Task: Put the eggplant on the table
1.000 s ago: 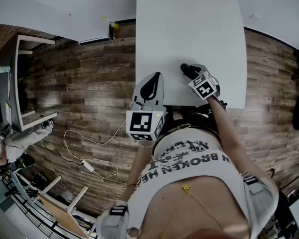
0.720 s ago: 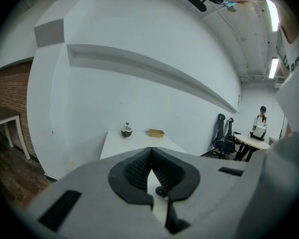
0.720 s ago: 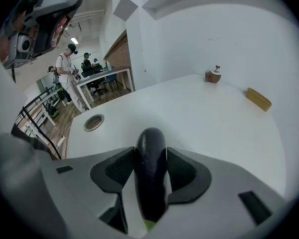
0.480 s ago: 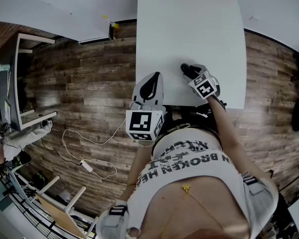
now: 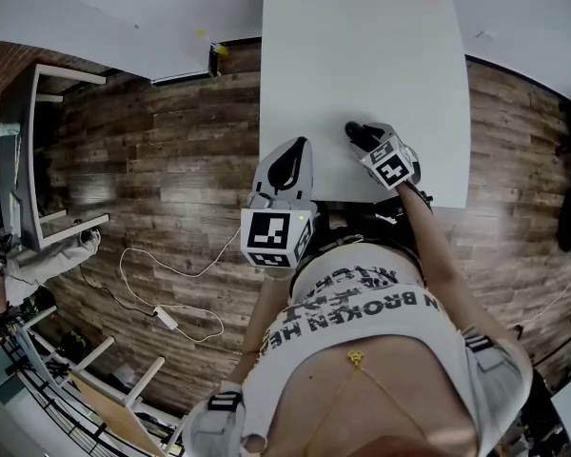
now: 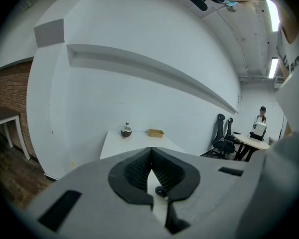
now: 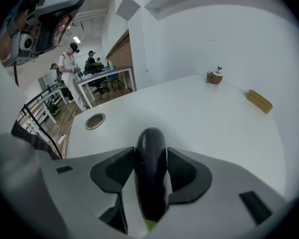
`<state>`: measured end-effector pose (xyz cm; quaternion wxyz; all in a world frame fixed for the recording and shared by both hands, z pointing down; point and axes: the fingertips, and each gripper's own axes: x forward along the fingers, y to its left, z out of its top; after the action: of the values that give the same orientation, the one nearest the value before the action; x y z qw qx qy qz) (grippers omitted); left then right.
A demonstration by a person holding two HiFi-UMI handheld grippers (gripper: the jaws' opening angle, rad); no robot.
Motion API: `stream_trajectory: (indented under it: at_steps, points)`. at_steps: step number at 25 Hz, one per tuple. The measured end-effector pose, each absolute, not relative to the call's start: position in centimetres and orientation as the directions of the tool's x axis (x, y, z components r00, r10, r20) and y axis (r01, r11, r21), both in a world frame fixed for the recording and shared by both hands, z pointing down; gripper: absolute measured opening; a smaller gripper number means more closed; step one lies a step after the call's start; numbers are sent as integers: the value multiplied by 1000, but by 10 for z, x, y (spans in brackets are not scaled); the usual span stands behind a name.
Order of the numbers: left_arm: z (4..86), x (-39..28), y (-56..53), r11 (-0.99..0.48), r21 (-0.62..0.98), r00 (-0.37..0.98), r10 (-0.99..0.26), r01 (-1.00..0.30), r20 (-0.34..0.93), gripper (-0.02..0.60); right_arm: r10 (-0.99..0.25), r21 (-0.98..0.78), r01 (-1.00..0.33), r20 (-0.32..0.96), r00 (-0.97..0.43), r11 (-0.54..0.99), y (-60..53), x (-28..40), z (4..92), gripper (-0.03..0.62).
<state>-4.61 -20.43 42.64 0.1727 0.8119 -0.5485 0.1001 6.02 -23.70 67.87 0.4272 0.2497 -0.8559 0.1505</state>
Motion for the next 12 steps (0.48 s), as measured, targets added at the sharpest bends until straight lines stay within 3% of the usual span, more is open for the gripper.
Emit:
stream_trajectory:
  at_steps: [12]
  points:
    - [429, -42, -199, -342, 166, 380, -854, -925, 356, -2, -282, -63, -544, 802, -527, 837, -233, 61, 678, 222]
